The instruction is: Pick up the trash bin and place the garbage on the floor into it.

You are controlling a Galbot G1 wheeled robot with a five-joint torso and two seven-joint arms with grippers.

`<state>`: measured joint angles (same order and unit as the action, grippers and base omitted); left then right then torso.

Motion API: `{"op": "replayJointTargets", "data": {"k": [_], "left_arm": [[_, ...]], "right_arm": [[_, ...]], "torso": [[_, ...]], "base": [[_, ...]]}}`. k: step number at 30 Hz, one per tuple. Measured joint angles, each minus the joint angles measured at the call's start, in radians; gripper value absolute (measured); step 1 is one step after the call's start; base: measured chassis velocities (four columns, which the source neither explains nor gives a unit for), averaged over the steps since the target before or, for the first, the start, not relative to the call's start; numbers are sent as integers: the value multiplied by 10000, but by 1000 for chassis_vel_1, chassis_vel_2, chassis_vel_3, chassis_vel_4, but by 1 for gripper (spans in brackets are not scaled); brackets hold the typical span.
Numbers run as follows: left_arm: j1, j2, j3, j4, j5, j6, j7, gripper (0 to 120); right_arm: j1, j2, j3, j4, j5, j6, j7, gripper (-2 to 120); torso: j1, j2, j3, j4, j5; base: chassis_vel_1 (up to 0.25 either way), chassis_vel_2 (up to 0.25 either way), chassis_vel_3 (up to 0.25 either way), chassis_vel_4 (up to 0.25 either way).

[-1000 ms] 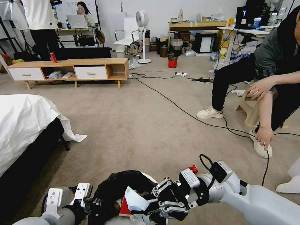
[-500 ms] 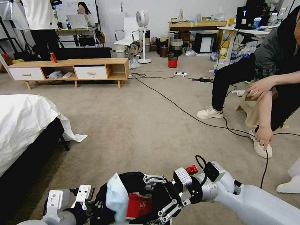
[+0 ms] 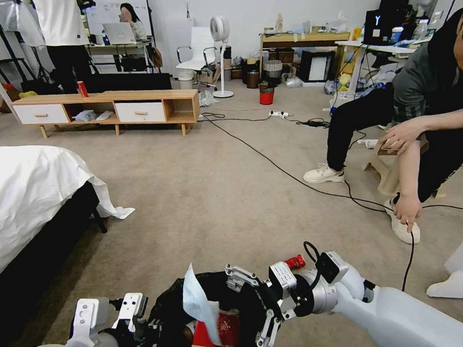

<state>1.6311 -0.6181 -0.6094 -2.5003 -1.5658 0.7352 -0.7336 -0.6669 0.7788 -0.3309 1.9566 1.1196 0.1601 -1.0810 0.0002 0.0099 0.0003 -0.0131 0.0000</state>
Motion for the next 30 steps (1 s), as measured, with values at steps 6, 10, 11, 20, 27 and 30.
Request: {"op": "replayJointTargets", "data": {"k": [6,10,11,20,27,30], "left_arm": [[-62,7,-9,-1,21,0,-7,1],[-92,-6,-37,-2,71,0,-1,1],[-91,-5,-46,-2,100,1,7,1],[-129,-41,-15,-2,265,2,21,1],[-117,-71,-15,0,304,2,20,1],[-117,-83,-18,0,304,2,16,1]], "right_arm": [[-227,-182,106,70,-59,2,-31,100],[-442,-433,191,70,-203,1,-59,100],[-484,-495,226,70,-257,-5,12,100],[-313,-675,365,627,-402,-1150,2358,100],[-83,-811,225,734,-807,-2608,3671,100],[70,-820,115,709,-1044,-2975,4148,100]], "torso": [[0,-1,0,-1,0],[0,0,0,-2,0],[-1,0,0,-3,0],[0,-1,0,-1,0],[0,-2,0,-1,-1],[0,-2,0,-2,0]], "base": [[0,0,0,0],[0,0,0,0],[0,0,0,0],[0,0,0,0],[0,0,0,0],[0,0,0,0]]}}
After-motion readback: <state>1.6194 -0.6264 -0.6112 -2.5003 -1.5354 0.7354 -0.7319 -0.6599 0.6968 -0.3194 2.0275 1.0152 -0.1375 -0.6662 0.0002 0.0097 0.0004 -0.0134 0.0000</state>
